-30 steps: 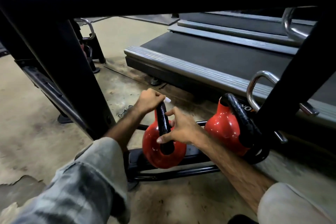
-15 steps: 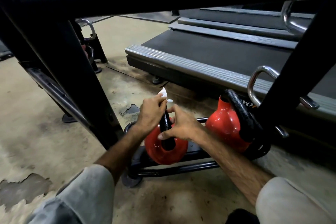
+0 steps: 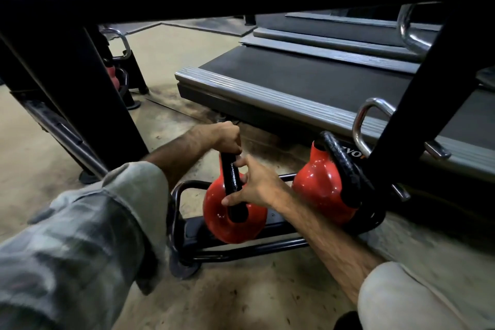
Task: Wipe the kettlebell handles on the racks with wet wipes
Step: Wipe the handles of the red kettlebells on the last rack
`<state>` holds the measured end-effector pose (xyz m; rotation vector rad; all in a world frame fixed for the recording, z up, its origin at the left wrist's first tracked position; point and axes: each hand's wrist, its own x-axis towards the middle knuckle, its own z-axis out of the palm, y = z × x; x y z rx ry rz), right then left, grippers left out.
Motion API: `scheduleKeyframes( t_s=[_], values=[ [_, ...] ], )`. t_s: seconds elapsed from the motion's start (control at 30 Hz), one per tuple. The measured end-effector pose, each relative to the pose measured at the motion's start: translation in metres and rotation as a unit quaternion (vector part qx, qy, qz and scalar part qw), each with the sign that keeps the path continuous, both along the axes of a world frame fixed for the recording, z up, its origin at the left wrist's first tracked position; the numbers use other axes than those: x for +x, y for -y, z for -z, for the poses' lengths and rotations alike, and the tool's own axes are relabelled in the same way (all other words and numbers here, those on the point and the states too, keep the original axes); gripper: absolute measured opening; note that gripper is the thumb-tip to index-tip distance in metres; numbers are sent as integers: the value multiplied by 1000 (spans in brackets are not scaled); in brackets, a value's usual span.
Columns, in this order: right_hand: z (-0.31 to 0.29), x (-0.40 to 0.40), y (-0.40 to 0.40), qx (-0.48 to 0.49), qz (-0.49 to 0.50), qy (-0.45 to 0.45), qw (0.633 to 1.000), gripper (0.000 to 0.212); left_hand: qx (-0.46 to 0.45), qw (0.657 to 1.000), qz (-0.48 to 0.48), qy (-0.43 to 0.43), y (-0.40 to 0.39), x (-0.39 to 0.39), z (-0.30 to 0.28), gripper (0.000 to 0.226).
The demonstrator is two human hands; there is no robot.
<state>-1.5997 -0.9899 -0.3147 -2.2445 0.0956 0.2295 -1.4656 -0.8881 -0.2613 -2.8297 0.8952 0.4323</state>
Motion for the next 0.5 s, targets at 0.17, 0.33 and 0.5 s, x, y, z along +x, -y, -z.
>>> scheduleKeyframes(
  t_s=[0.17, 0.33, 0.5],
  values=[
    [-2, -1, 3, 18, -7, 3, 1000, 92, -133, 991, -24, -4, -23, -4, 1, 22],
    [-1, 0, 0, 0, -8, 12, 1000, 91, -481, 832, -276, -7, -24, -34, 45, 23],
    [-2, -1, -1, -3, -11, 23, 1000, 86, -662, 535, -523, -52, -15, -69, 63, 26]
  ],
)
